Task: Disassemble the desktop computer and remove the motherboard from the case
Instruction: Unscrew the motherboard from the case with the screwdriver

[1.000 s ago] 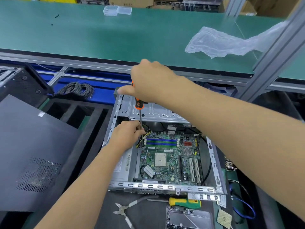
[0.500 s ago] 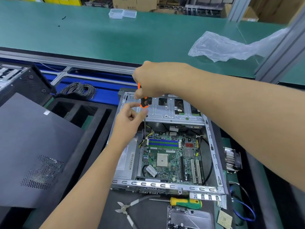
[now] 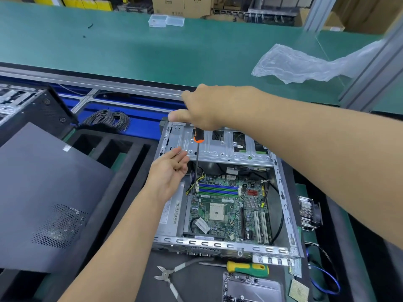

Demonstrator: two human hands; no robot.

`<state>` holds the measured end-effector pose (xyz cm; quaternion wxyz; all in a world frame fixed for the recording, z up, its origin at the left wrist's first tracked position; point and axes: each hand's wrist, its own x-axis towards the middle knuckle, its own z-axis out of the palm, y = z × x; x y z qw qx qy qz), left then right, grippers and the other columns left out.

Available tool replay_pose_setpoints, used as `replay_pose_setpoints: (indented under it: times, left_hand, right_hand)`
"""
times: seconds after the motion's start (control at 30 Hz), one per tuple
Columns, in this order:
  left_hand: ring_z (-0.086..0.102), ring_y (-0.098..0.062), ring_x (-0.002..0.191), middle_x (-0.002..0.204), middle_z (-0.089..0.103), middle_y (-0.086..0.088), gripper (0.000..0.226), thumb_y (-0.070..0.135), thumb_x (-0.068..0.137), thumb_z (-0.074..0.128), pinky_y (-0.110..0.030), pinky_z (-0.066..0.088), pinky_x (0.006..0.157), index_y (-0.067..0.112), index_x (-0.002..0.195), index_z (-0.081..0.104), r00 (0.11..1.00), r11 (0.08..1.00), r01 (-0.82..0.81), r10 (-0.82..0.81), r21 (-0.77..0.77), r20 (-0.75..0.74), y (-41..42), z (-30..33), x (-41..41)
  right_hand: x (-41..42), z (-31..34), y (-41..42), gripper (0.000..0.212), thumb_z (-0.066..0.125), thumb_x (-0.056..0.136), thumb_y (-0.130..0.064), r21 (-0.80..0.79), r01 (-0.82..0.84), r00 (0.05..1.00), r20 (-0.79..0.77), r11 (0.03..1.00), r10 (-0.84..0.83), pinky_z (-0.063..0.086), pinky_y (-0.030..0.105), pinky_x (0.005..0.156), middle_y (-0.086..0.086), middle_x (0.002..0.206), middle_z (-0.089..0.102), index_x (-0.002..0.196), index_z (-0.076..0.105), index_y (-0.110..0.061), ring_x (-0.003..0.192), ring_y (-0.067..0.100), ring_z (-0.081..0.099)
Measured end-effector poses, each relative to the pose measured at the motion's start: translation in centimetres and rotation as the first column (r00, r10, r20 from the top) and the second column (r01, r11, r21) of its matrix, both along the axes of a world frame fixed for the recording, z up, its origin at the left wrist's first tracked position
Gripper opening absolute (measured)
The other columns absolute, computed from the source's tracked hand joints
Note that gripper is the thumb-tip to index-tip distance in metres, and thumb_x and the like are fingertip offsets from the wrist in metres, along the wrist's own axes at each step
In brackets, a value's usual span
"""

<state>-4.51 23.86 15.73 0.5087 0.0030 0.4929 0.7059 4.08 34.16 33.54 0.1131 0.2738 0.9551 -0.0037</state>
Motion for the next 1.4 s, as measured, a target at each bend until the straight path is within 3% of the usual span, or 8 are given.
replay_pose_setpoints:
  times: [0.3,0.4,0.5,0.6,0.77,1.07,1.13,1.4]
  left_hand:
    - [0.036,-0.008,0.053,0.084,0.066,0.008,0.029,0.026,0.087,0.071,-0.019,0.033,0.049,0.024,0.115,0.072,0.91,0.981,0.139,-0.072,0.137,-0.409,0.4,1.2,0.3]
    - [0.022,-0.001,0.061,0.105,0.073,0.002,0.037,0.029,0.091,0.066,-0.029,0.056,0.054,0.027,0.127,0.065,0.784,0.978,0.176,-0.071,0.111,-0.617,0.7,2.0,0.6]
    - [0.045,-0.019,0.093,0.104,0.074,0.005,0.029,0.018,0.096,0.059,-0.045,0.04,0.09,0.024,0.123,0.067,0.664,0.973,0.215,-0.082,0.085,-0.744,0.9,2.7,1.0]
    - [0.06,-0.009,0.073,0.092,0.074,0.012,0.021,0.015,0.096,0.058,-0.022,0.052,0.066,0.03,0.103,0.07,0.562,0.967,0.248,-0.096,0.057,-0.822,1.0,3.4,1.3]
    - [0.062,-0.007,0.077,0.094,0.066,0.012,0.02,0.023,0.082,0.077,-0.019,0.05,0.07,0.024,0.093,0.061,0.609,0.988,0.154,-0.074,0.027,-0.79,1.5,3.3,1.3]
    - [0.058,-0.015,0.072,0.091,0.071,0.003,0.025,0.014,0.099,0.053,-0.037,0.042,0.073,0.011,0.12,0.067,0.579,0.972,0.203,-0.024,0.116,-0.815,0.8,4.2,1.9]
    - [0.067,-0.001,0.086,0.094,0.073,0.01,0.024,0.01,0.099,0.053,-0.005,0.046,0.081,0.01,0.119,0.067,0.555,0.967,0.235,-0.051,0.098,-0.831,0.7,4.3,1.8]
    - [0.046,-0.015,0.061,0.08,0.057,0.014,0.028,0.03,0.078,0.08,-0.031,0.048,0.059,0.037,0.098,0.062,0.544,0.989,0.14,-0.045,0.038,-0.838,1.3,4.5,1.9]
  right_hand:
    - [0.2,-0.4,1.4,0.034,0.071,0.082,-0.038,-0.123,-0.067,0.986,-0.157,0.99,0.048,0.038,0.032,0.057,-0.008,0.088,0.043,0.104,0.047,-0.028,0.078,0.02,0.057]
    - [0.4,-0.3,1.7,0.032,0.074,0.078,-0.033,-0.229,-0.06,0.986,-0.164,0.972,0.023,0.037,0.029,0.057,-0.008,0.096,0.054,0.099,0.051,-0.034,0.085,0.013,0.054]
    - [0.6,-0.7,1.7,0.027,0.07,0.08,-0.039,-0.296,-0.058,0.991,-0.132,0.953,0.019,0.04,0.03,0.06,-0.01,0.098,0.06,0.099,0.052,-0.033,0.084,0.011,0.056]
    - [1.0,-0.9,1.5,0.049,0.054,0.082,-0.071,-0.257,-0.027,0.988,-0.153,0.966,-0.014,0.045,0.037,0.07,-0.007,0.092,0.06,0.101,0.046,-0.027,0.083,0.018,0.057]
    - [1.1,-1.0,0.3,0.063,0.039,0.084,-0.079,0.201,-0.016,0.973,-0.223,0.979,0.061,0.024,0.032,0.052,0.001,0.071,0.031,0.094,0.043,-0.017,0.074,0.03,0.04]
    - [1.0,0.1,0.5,0.023,0.064,0.085,-0.029,-0.134,-0.095,0.984,-0.164,0.986,0.072,0.054,0.04,0.074,0.0,0.102,0.055,0.106,0.054,-0.026,0.094,0.027,0.064]
    - [1.3,0.5,0.7,0.026,0.068,0.083,-0.029,-0.201,-0.079,0.986,-0.161,0.976,0.047,0.054,0.037,0.074,-0.003,0.101,0.059,0.104,0.053,-0.029,0.092,0.021,0.063]
    - [1.8,-0.4,0.2,0.051,0.047,0.091,-0.064,-0.041,0.006,0.993,-0.114,0.999,-0.01,0.033,0.03,0.051,0.003,0.085,0.047,0.1,0.055,-0.015,0.066,0.021,0.049]
